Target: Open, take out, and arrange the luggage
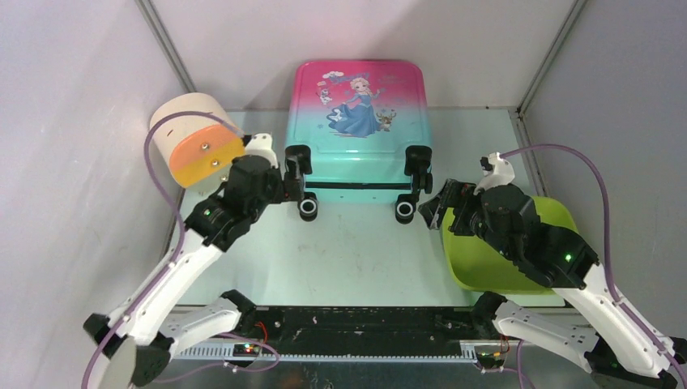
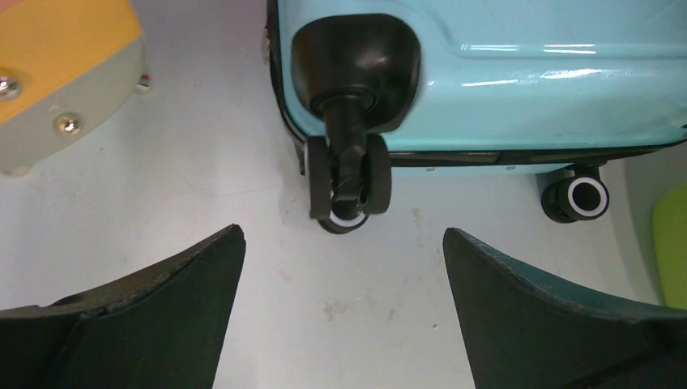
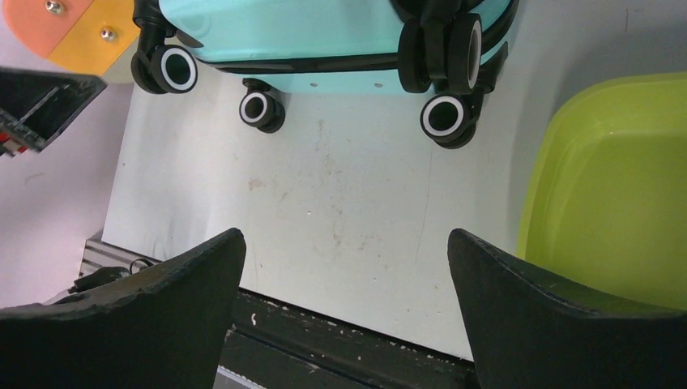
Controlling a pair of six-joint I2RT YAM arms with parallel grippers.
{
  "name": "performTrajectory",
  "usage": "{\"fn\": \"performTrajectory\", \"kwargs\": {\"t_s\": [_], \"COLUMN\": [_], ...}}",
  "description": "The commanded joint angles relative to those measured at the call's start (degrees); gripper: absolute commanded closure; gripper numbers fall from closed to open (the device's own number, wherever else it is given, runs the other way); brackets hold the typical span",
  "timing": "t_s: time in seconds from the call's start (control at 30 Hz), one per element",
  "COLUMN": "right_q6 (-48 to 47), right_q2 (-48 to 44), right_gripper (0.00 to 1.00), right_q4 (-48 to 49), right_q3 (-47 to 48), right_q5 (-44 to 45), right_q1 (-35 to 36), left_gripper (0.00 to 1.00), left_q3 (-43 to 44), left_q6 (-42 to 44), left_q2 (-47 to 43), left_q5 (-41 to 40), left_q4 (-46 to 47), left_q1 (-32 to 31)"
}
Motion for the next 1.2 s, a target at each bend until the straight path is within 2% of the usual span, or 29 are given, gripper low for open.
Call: {"fn": "performTrajectory", "kwargs": {"t_s": [0.0, 0.27, 0.5, 0.63, 0.7, 0.93, 1.03, 1.07, 1.17], "right_q6": [1.1, -0.2, -2.0, -3.5, -2.7, -6.4, -13.0, -14.8, -21.3], "right_q2": [0.7, 0.9, 0.8, 0.8, 0.9, 3.5, 4.3, 4.6, 5.8], "right_gripper": [0.03, 0.04, 0.05, 0.06, 0.06, 0.09, 0.09, 0.09, 0.08], "right_q4": [2.3, 2.4, 5.0, 6.4, 6.5, 9.4, 14.9, 16.4, 22.6], "right_q3": [-0.1, -0.1, -1.7, -2.3, -2.3, -3.8, -5.5, -6.9, -9.6], "right_q5": [-0.7, -0.4, 0.6, 1.2, 1.5, 5.3, 7.9, 7.9, 6.8], "right_q1": [0.1, 0.1, 0.1, 0.1, 0.1, 0.0, -0.3, -0.7, -2.3], "left_gripper": [0.0, 0.03, 0.16, 0.22, 0.31, 0.81, 0.91, 0.97, 1.0], "left_q3": [2.6, 2.0, 1.1, 0.6, -0.3, -2.0, -3.2, -3.8, -5.5], "left_q6": [1.5, 0.5, 0.7, -0.3, -0.6, -2.7, -4.9, -6.2, -8.9], "left_q2": [5.1, 12.6, 16.2, 17.6, 17.6, 13.6, 10.1, 9.4, 6.1], "left_q5": [1.5, -2.9, 1.9, 4.1, 5.0, 5.8, 7.8, 8.0, 9.1], "left_q4": [6.2, 6.7, 10.4, 9.5, 9.2, 6.5, 6.0, 5.6, 5.2], "left_q1": [0.6, 3.2, 4.9, 4.9, 4.9, 4.9, 4.8, 4.8, 4.7]}}
